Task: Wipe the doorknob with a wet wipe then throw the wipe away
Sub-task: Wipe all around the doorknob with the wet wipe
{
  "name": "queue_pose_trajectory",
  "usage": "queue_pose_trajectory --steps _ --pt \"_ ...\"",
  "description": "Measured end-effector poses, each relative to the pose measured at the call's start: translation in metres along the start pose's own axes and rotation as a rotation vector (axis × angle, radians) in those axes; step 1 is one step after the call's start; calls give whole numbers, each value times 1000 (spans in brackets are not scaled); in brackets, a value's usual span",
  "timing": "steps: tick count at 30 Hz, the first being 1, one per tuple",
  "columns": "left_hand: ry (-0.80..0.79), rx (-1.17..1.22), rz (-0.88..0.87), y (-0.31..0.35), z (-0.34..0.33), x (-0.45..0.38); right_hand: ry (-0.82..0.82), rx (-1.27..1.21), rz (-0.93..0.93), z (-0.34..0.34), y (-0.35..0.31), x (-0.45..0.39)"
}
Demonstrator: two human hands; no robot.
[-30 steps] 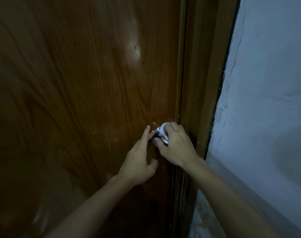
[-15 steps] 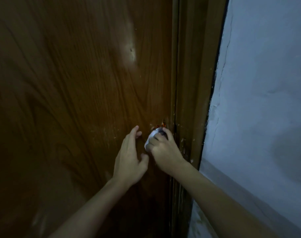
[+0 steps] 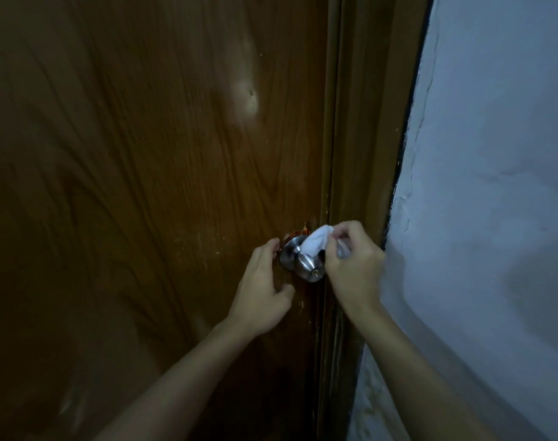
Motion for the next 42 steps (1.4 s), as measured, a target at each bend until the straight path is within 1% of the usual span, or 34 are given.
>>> queue_pose_trajectory --steps 1,3,6,8,11,12,13,14,15,17,18,19,20,21,23,25,27,29,30,31,32,33,34,35,38,39,40,41,42 --pt "-11 29 32 -1 0 -2 -56 12 12 -8 -1 0" --pt "-45 85 76 -1 -2 -6 -231 47 76 -31 -7 6" --pt "-122 140 116 -2 -6 -7 -448 175 266 -58 -11 34" --pt "-146 156 118 -2 -7 -8 -516 229 371 -60 -7 48" --pt "-152 150 99 -1 -7 -8 -621 271 641 -57 -19 69" --pt "-155 148 100 -1 -8 -9 -638 264 686 -53 -23 75" --pt "-160 145 105 -1 -9 -9 -629 233 684 -47 -25 77" --pt "-165 141 109 -1 -9 -10 -577 187 656 -38 -27 74" --pt "-169 137 111 -2 -10 -10 -490 139 611 -28 -27 68" --pt "-171 135 113 -3 -10 -11 -307 76 471 -10 -21 47" --pt "-171 135 115 -4 -10 -11 -247 75 396 -7 -16 36" --pt "-171 137 115 -4 -10 -11 -236 80 326 -10 -10 27" --pt "-173 137 116 -4 -11 -10 -273 84 278 -20 -7 24" --pt "-175 142 117 -5 -11 -11 -345 92 273 -34 -8 25" --pt "-184 147 122 -6 -11 -11 -475 158 358 -58 -9 41" --pt "-186 140 114 -6 -10 -11 -520 189 434 -63 -8 50" --pt "-185 139 115 -6 -9 -11 -562 186 589 -62 -15 61" --pt "-185 153 117 -7 -8 -11 -635 251 746 -59 -17 80" --pt "-184 159 116 -7 -7 -11 -698 266 727 -60 -9 89" --pt "-185 163 118 -8 -7 -10 -731 231 618 -58 2 95" --pt "-190 167 120 -9 -6 -9 -713 161 451 -51 14 97" --pt "-191 170 121 -10 -6 -8 -651 87 288 -42 26 95" --pt "-185 174 121 -12 -5 -6 -553 32 170 -31 32 88" --pt "-166 181 122 -13 -4 -5 -454 0 101 -22 34 80" --pt "-63 219 132 -16 1 -3 -134 3 36 6 18 47" --pt "-42 229 139 -16 1 -3 -51 7 12 12 12 37" --pt "-41 236 145 -15 0 -3 -11 5 -5 12 8 29" --pt "-57 237 146 -13 -3 -3 -18 -5 -9 7 5 26" --pt "-79 237 143 -12 -5 -3 -58 -5 12 -1 1 25"
Point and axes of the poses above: each hand's wrist, its own x-axis away from the middle knuckle, its own z-axis out of the back of the hand, y = z × x, the point moved 9 cm from there along -x, towards the middle knuckle, and after that the axes turned 13 degrees about z, right-handed, at the moved point
